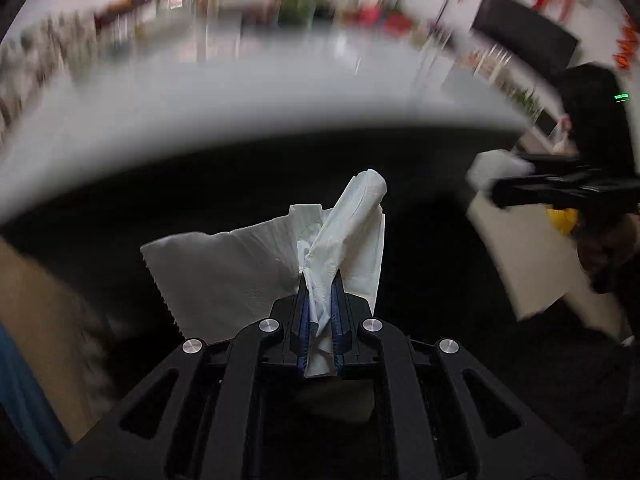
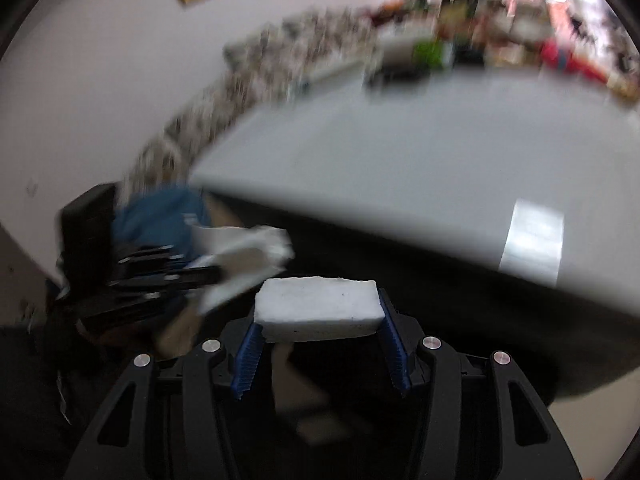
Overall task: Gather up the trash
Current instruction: 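Lower the sponge block and tissue into the bin and open both grippers, then grasp the black toy robot with right gripper while left grasps the green toy truck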
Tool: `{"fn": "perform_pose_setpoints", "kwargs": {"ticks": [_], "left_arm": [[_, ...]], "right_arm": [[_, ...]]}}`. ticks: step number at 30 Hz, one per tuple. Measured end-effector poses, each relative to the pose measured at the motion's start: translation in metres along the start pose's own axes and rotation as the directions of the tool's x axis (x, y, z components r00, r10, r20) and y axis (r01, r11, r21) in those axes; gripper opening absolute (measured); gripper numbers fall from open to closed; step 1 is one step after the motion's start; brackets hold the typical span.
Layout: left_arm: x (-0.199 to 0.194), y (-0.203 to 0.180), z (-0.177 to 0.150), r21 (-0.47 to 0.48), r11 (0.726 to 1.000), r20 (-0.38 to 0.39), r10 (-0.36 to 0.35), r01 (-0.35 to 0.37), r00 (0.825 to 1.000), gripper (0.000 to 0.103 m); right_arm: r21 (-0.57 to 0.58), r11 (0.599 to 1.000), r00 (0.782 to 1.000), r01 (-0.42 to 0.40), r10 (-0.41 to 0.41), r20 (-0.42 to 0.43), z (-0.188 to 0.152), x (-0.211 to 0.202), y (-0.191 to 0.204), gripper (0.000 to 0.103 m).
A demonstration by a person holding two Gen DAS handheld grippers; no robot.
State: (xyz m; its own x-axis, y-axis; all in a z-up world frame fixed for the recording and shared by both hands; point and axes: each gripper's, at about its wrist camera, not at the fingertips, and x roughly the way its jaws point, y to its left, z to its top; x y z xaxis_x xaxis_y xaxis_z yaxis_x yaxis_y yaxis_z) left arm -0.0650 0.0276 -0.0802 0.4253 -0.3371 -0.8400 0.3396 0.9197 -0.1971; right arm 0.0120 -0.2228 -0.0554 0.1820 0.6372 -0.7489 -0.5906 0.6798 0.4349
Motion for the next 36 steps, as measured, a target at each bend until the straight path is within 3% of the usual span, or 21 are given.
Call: {"fn": "perform_pose_setpoints", "kwargs": {"ticks": [3, 5, 7, 9, 11, 15, 18, 19, 20, 21, 24, 27, 31, 35, 36], "left_arm": [[0.062, 0.012, -0.019, -0.037, 0.999, -0.148, -0.014, 0.009, 0.989, 0.01], [0.107, 0.021, -0.025, -0.027, 0.999, -0.257, 0.016, -0.024, 0.966, 0.026], [0.136, 0.025, -0.03, -0.016, 0.999, -0.331, 0.036, -0.043, 0.943, 0.068], [0.152, 0.027, -0.032, -0.004, 0.998, -0.354, 0.057, -0.063, 0.933, 0.07], [0.153, 0.022, -0.032, 0.024, 0.998, -0.362, 0.062, -0.057, 0.93, 0.07], [0.12, 0.01, -0.024, 0.061, 0.997, -0.284, 0.065, -0.05, 0.956, 0.07], [0.068, 0.005, -0.013, 0.051, 0.998, -0.161, 0.035, -0.027, 0.986, 0.07], [0.05, 0.001, -0.011, 0.051, 0.998, -0.114, 0.032, -0.026, 0.993, 0.073], [0.031, 0.0, -0.004, 0.051, 0.998, -0.054, 0.038, -0.036, 0.998, 0.076], [0.018, 0.0, 0.001, 0.05, 0.998, -0.007, 0.05, -0.049, 0.999, 0.082], [-0.021, 0.001, 0.025, 0.024, 0.996, 0.14, 0.082, -0.086, 0.987, 0.083], [-0.045, 0.005, 0.04, -0.039, 0.997, 0.234, 0.081, -0.073, 0.969, 0.083], [-0.052, 0.017, 0.048, -0.077, 0.995, 0.271, 0.089, -0.07, 0.958, 0.083], [-0.048, 0.028, 0.05, -0.13, 0.989, 0.249, 0.102, -0.071, 0.963, 0.083], [-0.042, 0.029, 0.055, -0.141, 0.987, 0.244, 0.104, -0.07, 0.964, 0.083]], "right_arm": [[0.006, 1.0, 0.99, 0.009, -0.008, -0.14, -0.018, 0.053, -0.012, 0.054], [0.022, 0.999, 0.97, 0.035, -0.028, -0.241, -0.026, 0.093, -0.028, 0.062], [0.01, 0.995, 0.951, 0.094, -0.087, -0.298, -0.032, 0.121, -0.041, 0.069], [0.01, 0.99, 0.932, 0.14, -0.128, -0.339, -0.038, 0.136, -0.052, 0.069], [0.04, 0.992, 0.937, 0.123, -0.103, -0.333, -0.038, 0.129, -0.055, 0.069], [-0.001, 0.998, 0.971, 0.066, -0.065, -0.231, -0.019, 0.072, -0.027, 0.069], [-0.089, 0.996, 0.997, 0.006, -0.012, -0.076, 0.02, 0.011, 0.005, 0.07], [-0.11, 0.994, 1.0, 0.009, -0.011, -0.018, 0.036, -0.005, 0.013, 0.077], [-0.134, 0.99, 0.997, 0.049, -0.04, 0.064, 0.059, -0.021, 0.018, 0.086], [-0.15, 0.982, 0.987, 0.113, -0.093, 0.134, 0.082, -0.029, 0.02, 0.088], [-0.212, 0.939, 0.948, 0.271, -0.222, 0.229, 0.145, -0.02, 0.014, 0.088], [-0.366, 0.853, 0.926, 0.372, -0.314, 0.208, 0.209, 0.014, -0.005, 0.086], [-0.545, 0.771, 0.935, 0.331, -0.347, 0.077, 0.264, 0.056, -0.018, 0.077], [-0.569, 0.789, 0.941, 0.231, -0.33, -0.076, 0.286, 0.09, -0.035, 0.074], [-0.534, 0.826, 0.953, 0.18, -0.28, -0.112, 0.295, 0.094, -0.045, 0.075]]}}
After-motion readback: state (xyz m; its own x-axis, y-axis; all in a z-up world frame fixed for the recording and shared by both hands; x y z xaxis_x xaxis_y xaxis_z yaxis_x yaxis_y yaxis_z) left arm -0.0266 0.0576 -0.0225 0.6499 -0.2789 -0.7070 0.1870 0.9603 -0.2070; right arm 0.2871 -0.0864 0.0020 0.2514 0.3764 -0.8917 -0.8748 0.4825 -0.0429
